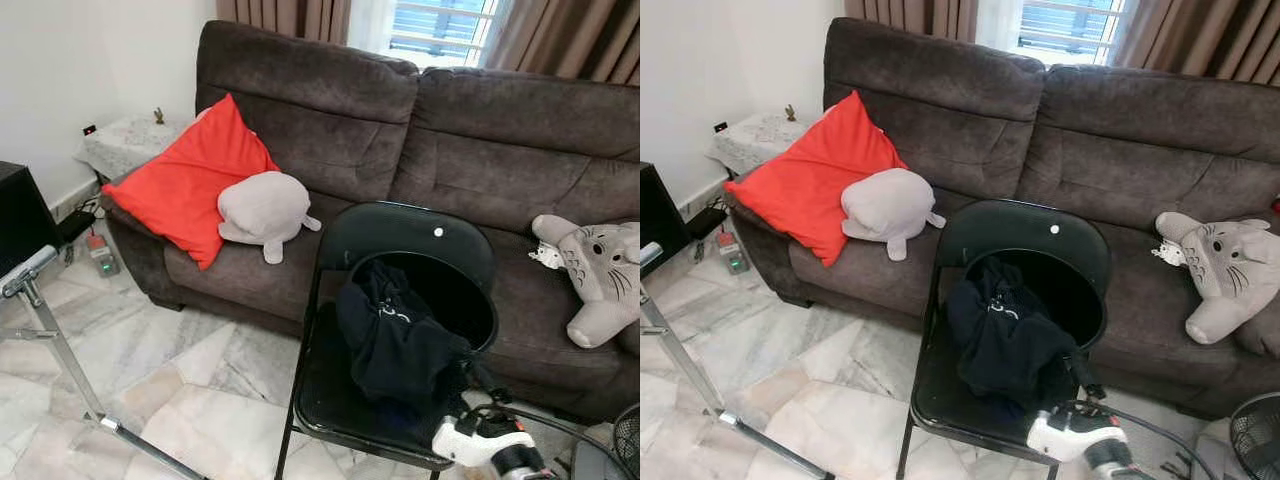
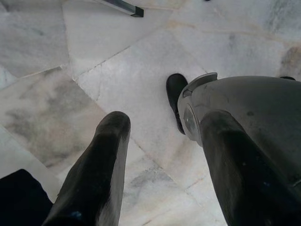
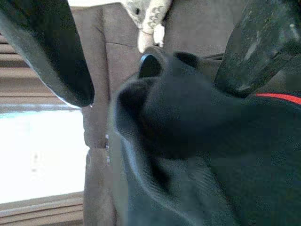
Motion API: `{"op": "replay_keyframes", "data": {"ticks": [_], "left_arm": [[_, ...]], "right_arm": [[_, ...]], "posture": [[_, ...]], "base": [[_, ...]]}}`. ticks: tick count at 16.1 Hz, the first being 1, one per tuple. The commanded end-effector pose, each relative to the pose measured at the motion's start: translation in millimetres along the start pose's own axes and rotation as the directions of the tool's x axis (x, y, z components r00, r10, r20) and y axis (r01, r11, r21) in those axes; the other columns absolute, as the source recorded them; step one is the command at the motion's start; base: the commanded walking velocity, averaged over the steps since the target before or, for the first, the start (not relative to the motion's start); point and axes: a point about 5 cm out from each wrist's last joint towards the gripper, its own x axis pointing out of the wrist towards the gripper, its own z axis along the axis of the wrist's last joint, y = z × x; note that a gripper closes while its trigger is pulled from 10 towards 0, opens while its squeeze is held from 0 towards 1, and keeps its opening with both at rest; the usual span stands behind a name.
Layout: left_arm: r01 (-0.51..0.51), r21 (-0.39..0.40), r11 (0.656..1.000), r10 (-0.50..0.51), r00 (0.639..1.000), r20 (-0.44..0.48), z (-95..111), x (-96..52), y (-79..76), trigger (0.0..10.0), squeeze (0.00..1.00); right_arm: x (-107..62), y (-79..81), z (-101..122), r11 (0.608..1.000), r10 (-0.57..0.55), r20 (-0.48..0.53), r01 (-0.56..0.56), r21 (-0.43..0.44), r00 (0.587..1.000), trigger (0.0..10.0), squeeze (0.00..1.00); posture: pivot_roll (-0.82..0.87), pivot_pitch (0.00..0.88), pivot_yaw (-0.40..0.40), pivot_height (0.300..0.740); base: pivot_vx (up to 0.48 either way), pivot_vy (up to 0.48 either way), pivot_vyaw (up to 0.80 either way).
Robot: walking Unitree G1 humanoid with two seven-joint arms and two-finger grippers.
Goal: Hang hanger
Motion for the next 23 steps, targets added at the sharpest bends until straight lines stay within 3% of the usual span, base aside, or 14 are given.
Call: {"op": "replay_keyframes", "data": {"ticks": [1,2,3,4,12,13,14,23], "left_arm": [[-0.01,0.001,1.0,0.01,1.0,-0.009,-3.4,-0.6,1.2,10.0,0.0],[-0.014,0.005,1.0,0.014,1.0,-0.008,-3.2,-0.6,1.6,10.0,0.0],[-0.015,0.006,1.0,0.015,1.0,-0.008,-3.3,-0.6,1.7,10.0,0.0],[-0.015,0.006,1.0,0.015,1.0,-0.007,-3.3,-0.6,1.8,10.0,0.0],[-0.021,0.011,1.0,0.021,1.0,-0.005,-3.0,-0.6,1.8,10.0,0.0],[-0.021,0.011,1.0,0.021,1.0,-0.005,-2.9,-0.6,1.9,10.0,0.0],[-0.021,0.012,1.0,0.021,1.0,-0.005,-2.8,-0.6,2.0,10.0,0.0],[-0.028,0.013,1.0,0.028,1.0,-0.003,-2.5,-0.6,3.2,10.0,0.0]], "right_arm": [[-0.1,1.2,-1.2,1.0,0.024,0.001,-0.024,0.007,1.0,10.0,0.0],[-0.3,1.2,-1.4,1.0,0.022,0.001,-0.022,0.008,1.0,10.0,0.0],[-0.4,1.2,-2.2,1.0,0.02,-0.003,-0.02,0.006,1.0,9.1,0.0],[-0.8,0.9,-3.4,1.0,0.012,-0.011,-0.012,0.006,1.0,0.0,0.0],[-0.2,4.4,-3.5,0.999,0.046,-0.026,-0.045,0.027,0.999,0.0,0.0],[1.1,5.1,-2.8,0.997,0.07,-0.023,-0.07,0.033,0.997,5.4,0.0],[2.2,6.3,-2.3,0.994,0.103,-0.024,-0.102,0.045,0.994,9.7,0.0],[27.7,-14.8,6.8,0.998,0.057,0.048,-0.058,0.02,0.997,10.0,0.0]], "posture": [[0.05,0.0,-0.074,0.74],[0.05,0.0,-0.074,0.74],[0.06,0.0,-0.075,0.74],[0.06,0.0,-0.075,0.74],[0.06,0.0,-0.074,0.74],[0.06,0.0,-0.074,0.74],[0.06,0.0,-0.073,0.74],[0.07,0.0,-0.071,0.74]], "base": [[0.0,0.0,0.0],[0.0,0.0,0.0],[0.0,0.0,0.0],[0.0,0.0,0.0],[0.0,0.0,0.0],[0.0,0.0,0.0],[0.0,0.0,0.0],[0.0,0.0,0.0]]}}
